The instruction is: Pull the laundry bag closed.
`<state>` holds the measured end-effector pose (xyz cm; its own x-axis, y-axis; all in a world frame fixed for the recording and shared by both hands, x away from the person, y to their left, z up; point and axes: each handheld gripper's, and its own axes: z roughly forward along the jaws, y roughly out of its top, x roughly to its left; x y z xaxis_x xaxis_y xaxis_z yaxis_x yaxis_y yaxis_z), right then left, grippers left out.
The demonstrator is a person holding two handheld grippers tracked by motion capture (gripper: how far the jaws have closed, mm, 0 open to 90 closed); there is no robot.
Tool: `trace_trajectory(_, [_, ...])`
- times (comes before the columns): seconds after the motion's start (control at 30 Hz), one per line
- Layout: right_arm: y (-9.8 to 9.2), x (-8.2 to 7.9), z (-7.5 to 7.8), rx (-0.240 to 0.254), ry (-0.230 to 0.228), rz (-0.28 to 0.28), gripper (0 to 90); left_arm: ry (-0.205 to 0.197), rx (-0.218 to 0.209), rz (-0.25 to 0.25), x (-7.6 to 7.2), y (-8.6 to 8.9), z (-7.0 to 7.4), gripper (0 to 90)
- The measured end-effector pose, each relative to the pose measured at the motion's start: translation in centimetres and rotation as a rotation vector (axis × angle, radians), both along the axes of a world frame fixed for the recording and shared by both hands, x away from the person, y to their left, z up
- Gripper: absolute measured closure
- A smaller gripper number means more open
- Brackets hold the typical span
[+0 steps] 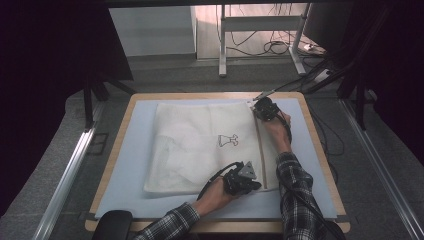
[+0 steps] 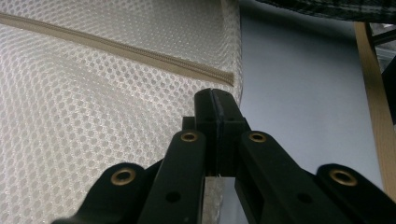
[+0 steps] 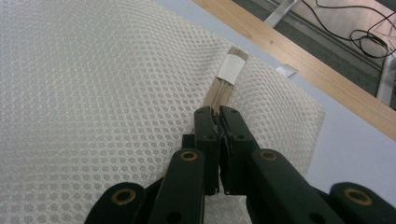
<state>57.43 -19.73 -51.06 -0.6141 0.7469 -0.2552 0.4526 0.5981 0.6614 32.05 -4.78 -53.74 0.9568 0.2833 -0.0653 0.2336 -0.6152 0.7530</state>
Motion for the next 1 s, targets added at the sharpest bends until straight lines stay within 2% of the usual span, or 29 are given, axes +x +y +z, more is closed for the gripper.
trace_trajectory(0.23, [0.3,0.6,-0.1,0.002,0.001,-0.005,86.2,0.002,-0.003,0.001,0.0,0.0,0.0,90.0])
trace_trajectory(0.47, [0.7,1.4,0.1,-0.023,-0.003,-0.005,86.2,0.009,-0.014,0.008,-0.1,-0.1,-0.1,90.0])
trace_trajectory(0.53, [0.8,1.6,0.0,-0.024,0.0,-0.003,86.2,0.002,-0.003,0.002,0.0,0.0,0.0,90.0])
trace_trajectory(1.0, [1.5,2.9,0.1,-0.047,0.004,-0.019,86.2,0.004,-0.004,0.003,0.0,0.0,0.0,90.0])
